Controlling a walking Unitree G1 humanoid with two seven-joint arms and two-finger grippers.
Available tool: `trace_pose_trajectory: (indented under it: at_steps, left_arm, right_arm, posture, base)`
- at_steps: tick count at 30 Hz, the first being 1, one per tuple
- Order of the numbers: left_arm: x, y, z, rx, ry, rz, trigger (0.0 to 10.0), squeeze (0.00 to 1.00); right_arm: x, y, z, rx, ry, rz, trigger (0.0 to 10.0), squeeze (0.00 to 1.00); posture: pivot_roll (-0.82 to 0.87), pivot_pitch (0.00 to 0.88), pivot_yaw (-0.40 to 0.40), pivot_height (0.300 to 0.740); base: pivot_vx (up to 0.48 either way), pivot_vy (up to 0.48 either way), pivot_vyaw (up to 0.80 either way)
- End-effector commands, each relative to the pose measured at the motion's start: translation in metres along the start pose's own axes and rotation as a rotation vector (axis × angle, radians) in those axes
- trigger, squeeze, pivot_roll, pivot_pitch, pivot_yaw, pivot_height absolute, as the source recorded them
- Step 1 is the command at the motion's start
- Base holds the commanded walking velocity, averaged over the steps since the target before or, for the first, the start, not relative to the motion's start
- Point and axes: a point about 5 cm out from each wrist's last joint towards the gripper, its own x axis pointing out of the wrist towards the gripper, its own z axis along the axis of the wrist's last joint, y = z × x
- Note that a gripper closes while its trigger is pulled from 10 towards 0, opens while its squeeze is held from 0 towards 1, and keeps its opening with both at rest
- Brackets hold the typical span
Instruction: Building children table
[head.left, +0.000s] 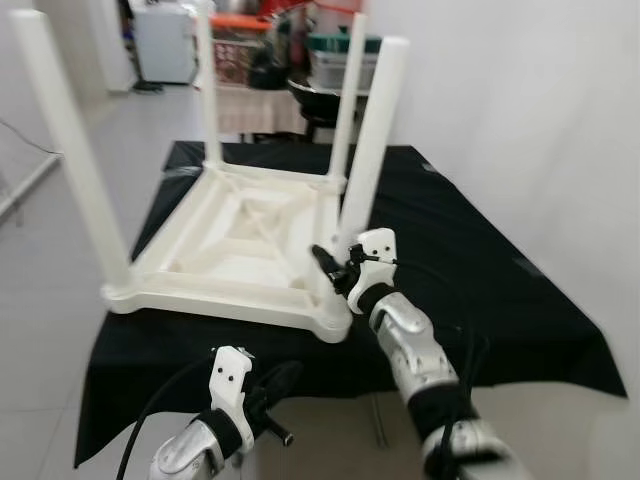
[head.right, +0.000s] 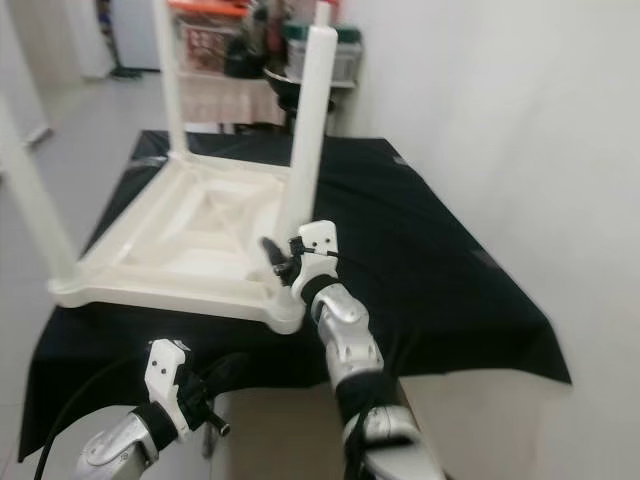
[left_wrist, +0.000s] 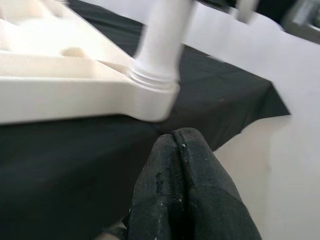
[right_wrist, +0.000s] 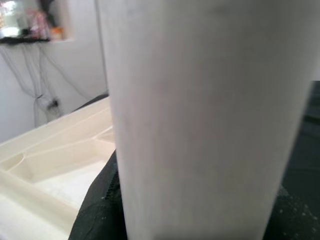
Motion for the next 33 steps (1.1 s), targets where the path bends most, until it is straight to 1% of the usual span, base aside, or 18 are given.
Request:
trace_pose_trajectory:
  at_steps: [1, 2, 3, 5, 9, 10, 13, 14, 16, 18, 19, 20, 21, 23, 24, 27, 32, 33]
  left_arm:
    - [0.001, -0.001, 0.001, 0.009, 0.004, -0.014, 10.0, 0.00]
    - [0.002, -0.001, 0.001, 0.004, 0.005, -0.017, 10.0, 0.00]
    - [0.002, -0.001, 0.001, 0.004, 0.005, -0.017, 10.0, 0.00]
    - [0.003, 0.000, 0.001, -0.003, 0.002, -0.017, 10.0, 0.00]
    - [0.003, 0.000, 0.002, 0.000, 0.000, -0.014, 10.0, 0.00]
    - [0.005, 0.000, 0.002, 0.006, -0.004, -0.009, 10.0, 0.00]
    - [0.005, 0.000, 0.002, 0.008, -0.005, -0.007, 10.0, 0.00]
    - [0.005, 0.000, 0.002, 0.008, -0.006, -0.007, 10.0, 0.00]
    - [0.006, 0.000, 0.003, 0.007, -0.008, -0.006, 10.0, 0.00]
    - [0.006, 0.000, 0.003, 0.007, -0.008, -0.006, 10.0, 0.00]
    - [0.007, 0.000, 0.003, 0.006, -0.009, -0.006, 10.0, 0.00]
    - [0.007, 0.000, 0.003, 0.006, -0.009, -0.007, 10.0, 0.00]
    - [0.008, 0.000, 0.003, 0.006, -0.010, -0.007, 10.0, 0.00]
    - [0.008, 0.000, 0.003, 0.006, -0.011, -0.006, 10.0, 0.00]
    - [0.008, 0.000, 0.003, 0.006, -0.011, -0.006, 10.0, 0.00]
    - [0.009, 0.001, 0.003, 0.008, -0.012, -0.004, 10.0, 0.00]
    - [0.009, 0.001, 0.003, 0.008, -0.011, -0.004, 10.0, 0.00]
    - [0.009, 0.001, 0.003, 0.008, -0.010, -0.005, 10.0, 0.00]
  right_arm:
    - [-0.016, 0.013, -0.048, 0.084, 0.215, 0.012, 0.0, 0.00]
    - [-0.012, 0.020, -0.044, 0.079, 0.200, 0.056, 0.0, 0.00]
    - [-0.012, 0.020, -0.044, 0.079, 0.200, 0.056, 0.0, 0.00]
    - [-0.003, 0.021, -0.033, 0.034, 0.167, 0.084, 0.0, 0.00]
    - [0.001, 0.022, -0.030, 0.017, 0.163, 0.097, 0.0, 0.00]
    - [0.010, 0.028, -0.018, 0.001, 0.147, 0.156, 10.0, 1.00]
    - [0.013, 0.032, -0.011, -0.012, 0.141, 0.189, 10.0, 1.00]
    - [0.015, 0.034, -0.006, 0.000, 0.124, 0.237, 10.0, 1.00]
    - [0.018, 0.034, 0.010, -0.008, 0.062, 0.400, 10.0, 1.00]
    - [0.018, 0.034, 0.010, -0.008, 0.062, 0.400, 10.0, 1.00]
    - [0.019, 0.029, 0.020, -0.024, 0.027, 0.492, 10.0, 1.00]
    - [0.018, 0.024, 0.027, -0.043, 0.008, 0.589, 10.0, 0.21]
    - [0.017, 0.017, 0.032, -0.067, 0.004, 0.686, 10.0, 0.00]
    - [0.014, 0.007, 0.038, -0.106, 0.012, 0.808, 10.0, 0.00]
    - [0.014, 0.007, 0.038, -0.106, 0.012, 0.808, 10.0, 0.00]
    - [0.013, -0.004, 0.043, -0.124, 0.052, 0.905, 10.0, 0.00]
    - [0.015, -0.010, 0.044, -0.126, 0.084, 0.927, 10.0, 0.00]
    - [0.015, -0.013, 0.043, -0.119, 0.090, 0.921, 1.5, 0.00]
  posture:
    - [0.05, 0.000, -0.074, 0.740]
    - [0.05, 0.000, -0.078, 0.740]
    - [0.05, 0.000, -0.078, 0.740]
    - [0.05, 0.000, -0.083, 0.740]
    - [0.05, 0.000, -0.085, 0.740]
    - [0.06, 0.000, -0.091, 0.740]
    - [0.06, 0.000, -0.091, 0.740]
    - [0.06, 0.000, -0.093, 0.740]
    - [0.06, 0.000, -0.096, 0.740]
    - [0.06, 0.000, -0.096, 0.740]
    - [0.06, 0.000, -0.099, 0.740]
    - [0.06, 0.000, -0.098, 0.740]
    - [0.07, 0.000, -0.102, 0.740]
    - [0.07, 0.000, -0.102, 0.740]
    - [0.07, 0.000, -0.102, 0.740]
    - [0.07, 0.000, -0.101, 0.740]
    - [0.07, 0.000, -0.102, 0.740]
    - [0.08, 0.000, -0.103, 0.740]
  base:
    - [0.000, 0.000, 0.00]
    - [0.000, 0.000, 0.00]
    - [0.000, 0.000, 0.00]
    - [0.000, 0.000, 0.00]
    - [0.000, 0.000, 0.00]
    - [0.000, 0.000, 0.00]
    - [0.000, 0.000, 0.00]
    - [0.000, 0.000, 0.00]
    - [0.000, 0.000, 0.00]
    - [0.000, 0.000, 0.00]
    - [0.000, 0.000, 0.00]
    - [0.000, 0.000, 0.00]
    - [0.000, 0.000, 0.00]
    - [0.000, 0.000, 0.00]
    - [0.000, 0.000, 0.00]
    - [0.000, 0.000, 0.00]
    - [0.000, 0.000, 0.00]
    - [0.000, 0.000, 0.00]
